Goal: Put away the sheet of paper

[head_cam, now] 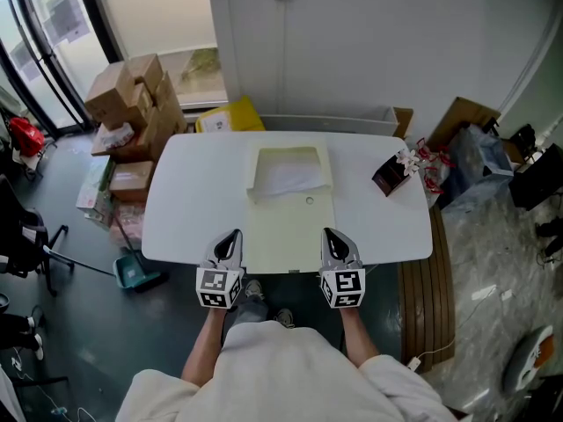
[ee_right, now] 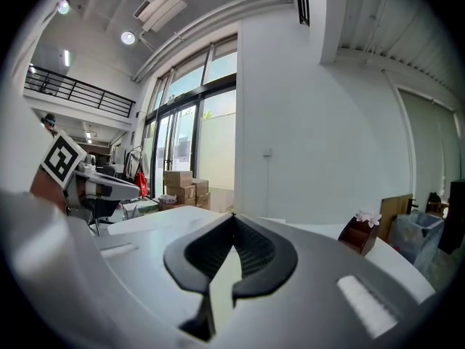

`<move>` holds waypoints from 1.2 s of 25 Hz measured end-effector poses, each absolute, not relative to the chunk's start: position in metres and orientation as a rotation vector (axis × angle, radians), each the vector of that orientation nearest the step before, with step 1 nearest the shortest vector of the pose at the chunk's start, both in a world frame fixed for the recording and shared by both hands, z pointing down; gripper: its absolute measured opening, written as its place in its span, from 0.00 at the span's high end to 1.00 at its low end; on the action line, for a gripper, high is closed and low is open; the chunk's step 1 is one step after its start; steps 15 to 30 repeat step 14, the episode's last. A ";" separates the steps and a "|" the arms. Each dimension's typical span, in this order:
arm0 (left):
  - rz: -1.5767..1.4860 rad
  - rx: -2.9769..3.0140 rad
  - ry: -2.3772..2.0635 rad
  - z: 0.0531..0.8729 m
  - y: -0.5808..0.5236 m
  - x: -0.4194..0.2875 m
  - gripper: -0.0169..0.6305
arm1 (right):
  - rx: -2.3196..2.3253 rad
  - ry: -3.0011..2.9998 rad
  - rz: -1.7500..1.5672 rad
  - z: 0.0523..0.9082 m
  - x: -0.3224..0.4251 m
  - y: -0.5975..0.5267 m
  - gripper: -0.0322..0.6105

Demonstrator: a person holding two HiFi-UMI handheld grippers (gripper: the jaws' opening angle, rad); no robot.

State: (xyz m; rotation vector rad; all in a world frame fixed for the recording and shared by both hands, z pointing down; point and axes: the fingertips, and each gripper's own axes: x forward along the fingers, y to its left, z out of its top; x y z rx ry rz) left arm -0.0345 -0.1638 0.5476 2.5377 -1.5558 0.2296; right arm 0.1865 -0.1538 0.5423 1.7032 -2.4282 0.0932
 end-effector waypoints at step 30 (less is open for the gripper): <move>0.238 2.559 -1.542 0.546 -0.172 -0.027 0.97 | 1.710 -2.417 0.098 0.547 0.187 -0.159 0.95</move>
